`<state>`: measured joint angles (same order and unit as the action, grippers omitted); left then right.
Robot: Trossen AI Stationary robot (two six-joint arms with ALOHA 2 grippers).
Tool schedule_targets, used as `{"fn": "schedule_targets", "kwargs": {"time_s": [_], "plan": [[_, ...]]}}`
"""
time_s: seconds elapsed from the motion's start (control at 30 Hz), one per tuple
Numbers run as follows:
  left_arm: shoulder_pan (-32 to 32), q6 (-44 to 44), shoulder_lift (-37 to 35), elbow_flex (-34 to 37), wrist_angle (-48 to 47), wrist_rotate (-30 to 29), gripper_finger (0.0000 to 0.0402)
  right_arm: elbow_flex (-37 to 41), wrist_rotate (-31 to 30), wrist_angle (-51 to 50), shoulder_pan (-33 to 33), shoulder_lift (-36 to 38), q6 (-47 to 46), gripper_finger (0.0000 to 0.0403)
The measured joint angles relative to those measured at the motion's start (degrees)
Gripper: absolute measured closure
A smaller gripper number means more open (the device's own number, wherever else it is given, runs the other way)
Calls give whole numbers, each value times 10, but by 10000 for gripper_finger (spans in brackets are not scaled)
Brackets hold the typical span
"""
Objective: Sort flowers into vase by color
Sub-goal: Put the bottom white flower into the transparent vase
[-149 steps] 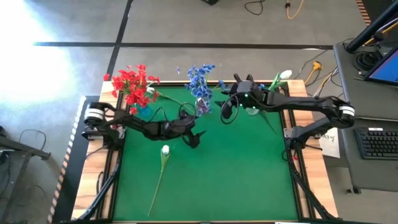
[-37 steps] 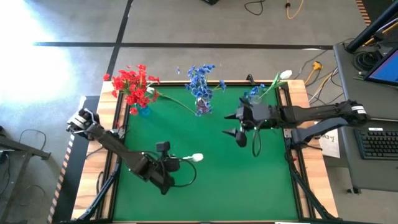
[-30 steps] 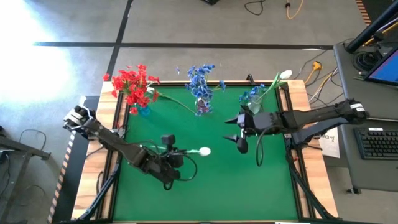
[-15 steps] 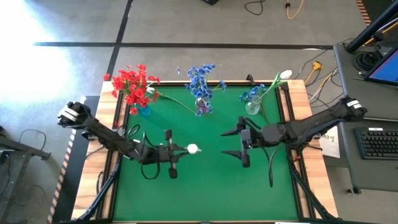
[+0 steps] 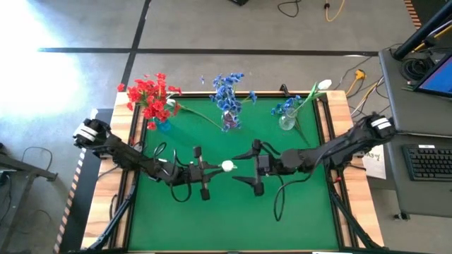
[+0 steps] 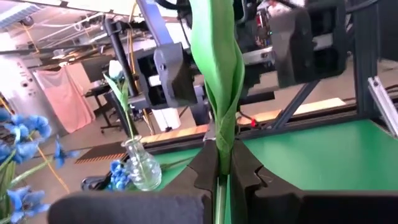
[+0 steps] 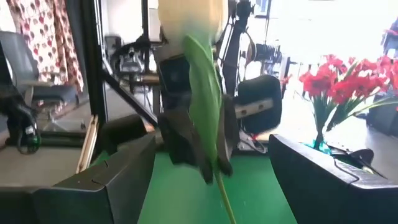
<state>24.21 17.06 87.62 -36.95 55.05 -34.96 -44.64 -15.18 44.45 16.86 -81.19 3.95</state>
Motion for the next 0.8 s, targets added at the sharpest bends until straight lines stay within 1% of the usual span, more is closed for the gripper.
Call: {"fn": "schedule_targets", "kwargs": {"time_s": [0.13, 0.27, 0.43, 0.5, 0.6, 0.8], "plan": [[-3, 0, 11, -9, 3, 2, 401, -2, 0, 34, 0, -30, -5, 99], [-4, 0, 19, -19, 3, 1, 401, -11, -7, 53, 0, -45, -12, 100], [-10, 0, 29, -32, 6, 0, 401, -16, -15, 54, 0, -46, -1, 120], [-12, 2, 34, -37, 20, 0, 401, -18, -15, 54, 0, -46, 1, 136], [-16, 3, 42, -42, 32, -1, 401, -19, -15, 55, 0, -46, 1, 172], [-18, 2, 55, -51, 30, -2, 401, -19, -18, 54, 0, -46, 1, 265]]}}
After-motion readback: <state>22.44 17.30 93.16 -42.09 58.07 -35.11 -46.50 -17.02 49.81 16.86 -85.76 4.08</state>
